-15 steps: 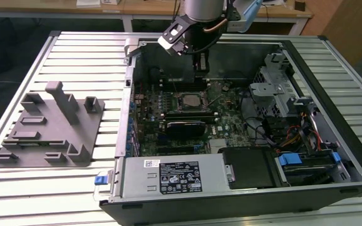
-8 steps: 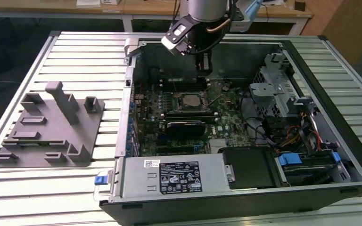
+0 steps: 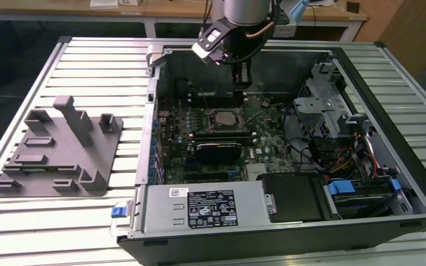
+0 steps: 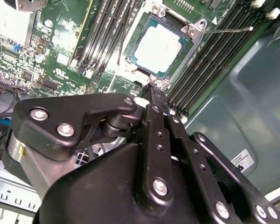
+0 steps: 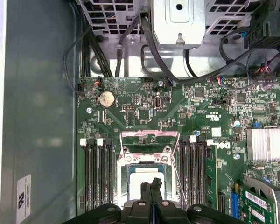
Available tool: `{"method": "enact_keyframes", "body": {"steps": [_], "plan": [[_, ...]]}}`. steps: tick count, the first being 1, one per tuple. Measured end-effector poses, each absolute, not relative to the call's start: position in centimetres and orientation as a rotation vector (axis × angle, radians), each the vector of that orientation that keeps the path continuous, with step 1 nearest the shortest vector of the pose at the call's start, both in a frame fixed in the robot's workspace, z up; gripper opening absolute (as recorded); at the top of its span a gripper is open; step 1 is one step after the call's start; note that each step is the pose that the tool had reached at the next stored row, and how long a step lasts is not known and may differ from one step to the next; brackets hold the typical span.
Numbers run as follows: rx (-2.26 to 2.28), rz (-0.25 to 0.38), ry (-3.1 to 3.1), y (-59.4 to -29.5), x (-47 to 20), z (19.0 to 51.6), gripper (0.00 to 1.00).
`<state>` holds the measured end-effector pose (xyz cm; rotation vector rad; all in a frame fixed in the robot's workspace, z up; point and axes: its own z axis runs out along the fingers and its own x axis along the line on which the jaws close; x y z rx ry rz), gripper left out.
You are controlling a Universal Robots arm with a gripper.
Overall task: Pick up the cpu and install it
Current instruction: 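Close the cpu cover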
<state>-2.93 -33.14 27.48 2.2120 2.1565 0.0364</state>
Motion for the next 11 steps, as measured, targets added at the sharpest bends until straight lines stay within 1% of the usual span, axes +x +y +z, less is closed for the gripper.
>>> {"method": "enact_keyframes", "body": {"steps": [11], "plan": [[2.215,0.036,2.154,-33.14,-1.98,27.48,0.11]]}}
